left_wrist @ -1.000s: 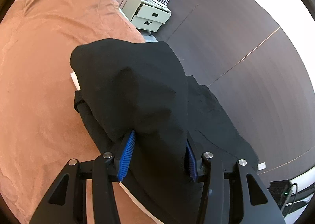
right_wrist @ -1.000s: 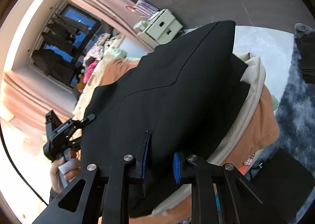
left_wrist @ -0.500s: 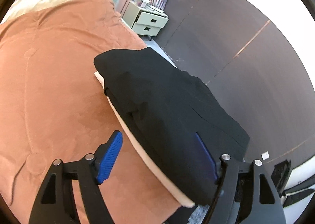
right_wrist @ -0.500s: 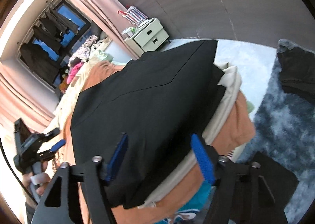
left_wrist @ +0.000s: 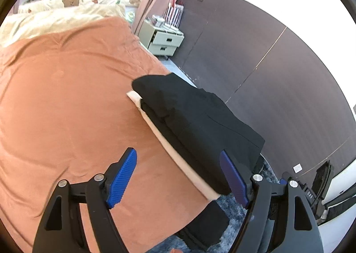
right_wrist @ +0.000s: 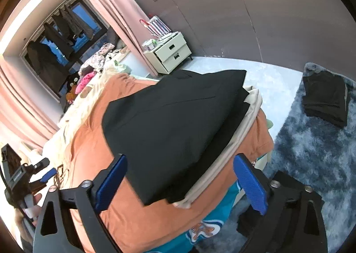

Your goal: Fold large clothes

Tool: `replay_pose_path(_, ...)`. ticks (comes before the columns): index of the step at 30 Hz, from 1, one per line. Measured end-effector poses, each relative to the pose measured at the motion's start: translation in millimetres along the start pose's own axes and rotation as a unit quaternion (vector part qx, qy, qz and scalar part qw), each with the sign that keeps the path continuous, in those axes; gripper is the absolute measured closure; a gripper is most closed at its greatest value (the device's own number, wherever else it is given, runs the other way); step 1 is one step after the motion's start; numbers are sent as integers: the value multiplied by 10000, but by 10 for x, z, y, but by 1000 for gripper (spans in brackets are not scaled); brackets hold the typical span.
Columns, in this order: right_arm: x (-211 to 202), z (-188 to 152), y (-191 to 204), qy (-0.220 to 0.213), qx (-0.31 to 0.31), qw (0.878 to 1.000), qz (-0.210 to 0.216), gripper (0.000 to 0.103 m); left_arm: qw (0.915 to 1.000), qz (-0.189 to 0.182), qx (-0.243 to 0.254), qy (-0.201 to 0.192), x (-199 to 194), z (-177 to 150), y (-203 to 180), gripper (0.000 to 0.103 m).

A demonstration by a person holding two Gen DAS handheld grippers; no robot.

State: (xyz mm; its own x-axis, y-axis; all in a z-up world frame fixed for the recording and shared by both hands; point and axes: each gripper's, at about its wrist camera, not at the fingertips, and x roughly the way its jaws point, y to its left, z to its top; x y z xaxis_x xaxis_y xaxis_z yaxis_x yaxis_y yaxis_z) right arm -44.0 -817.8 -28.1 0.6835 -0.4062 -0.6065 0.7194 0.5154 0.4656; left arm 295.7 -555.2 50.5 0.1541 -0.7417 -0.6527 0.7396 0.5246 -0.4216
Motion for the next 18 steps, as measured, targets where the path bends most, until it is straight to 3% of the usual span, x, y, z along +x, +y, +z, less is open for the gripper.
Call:
replay_pose_path(4, -231, -122, 270, -106, -169, 9998, 25, 0, 9996, 123, 76, -262, -430, -100, 96, 19)
replay_pose_path(6, -331, -194, 394, -146, -226, 9996, 36, 0, 9982, 229, 96, -551, -712, -164, 158, 3)
replay_pose_path(18, -828, -657, 1072, -232, -783, 9963, 287, 0, 9917, 584, 118, -1137, -1730, -680, 445, 2)
